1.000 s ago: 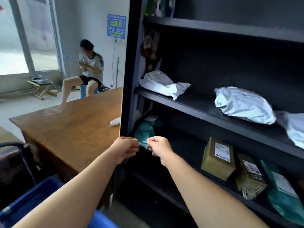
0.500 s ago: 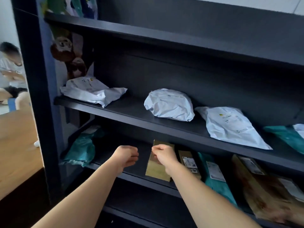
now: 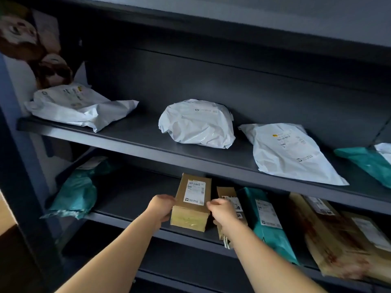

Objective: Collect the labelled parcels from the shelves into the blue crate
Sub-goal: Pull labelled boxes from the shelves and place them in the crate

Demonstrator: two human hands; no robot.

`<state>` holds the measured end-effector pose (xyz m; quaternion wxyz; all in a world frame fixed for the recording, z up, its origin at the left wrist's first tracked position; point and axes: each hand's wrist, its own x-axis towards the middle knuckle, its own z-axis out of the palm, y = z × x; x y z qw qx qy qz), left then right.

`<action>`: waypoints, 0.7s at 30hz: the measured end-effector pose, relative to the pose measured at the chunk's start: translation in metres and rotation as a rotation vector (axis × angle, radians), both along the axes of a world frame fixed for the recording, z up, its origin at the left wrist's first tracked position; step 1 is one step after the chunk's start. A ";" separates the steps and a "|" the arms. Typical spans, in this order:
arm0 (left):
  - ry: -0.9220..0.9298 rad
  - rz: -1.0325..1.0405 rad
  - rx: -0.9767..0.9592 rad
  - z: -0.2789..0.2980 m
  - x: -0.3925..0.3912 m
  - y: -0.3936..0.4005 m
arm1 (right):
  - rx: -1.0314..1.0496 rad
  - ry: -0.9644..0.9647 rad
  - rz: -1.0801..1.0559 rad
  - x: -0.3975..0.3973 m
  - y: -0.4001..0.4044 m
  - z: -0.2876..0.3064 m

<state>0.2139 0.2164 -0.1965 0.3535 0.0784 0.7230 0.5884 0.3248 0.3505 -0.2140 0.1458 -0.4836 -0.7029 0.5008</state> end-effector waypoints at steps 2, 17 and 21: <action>-0.004 -0.019 -0.053 -0.011 -0.008 0.010 | -0.025 -0.031 -0.010 -0.003 0.004 -0.005; -0.132 -0.052 -0.172 -0.074 -0.057 0.066 | -0.165 -0.116 -0.097 -0.044 0.036 -0.053; -0.119 -0.015 -0.188 -0.090 -0.065 0.068 | -0.160 -0.139 -0.093 -0.045 0.046 -0.062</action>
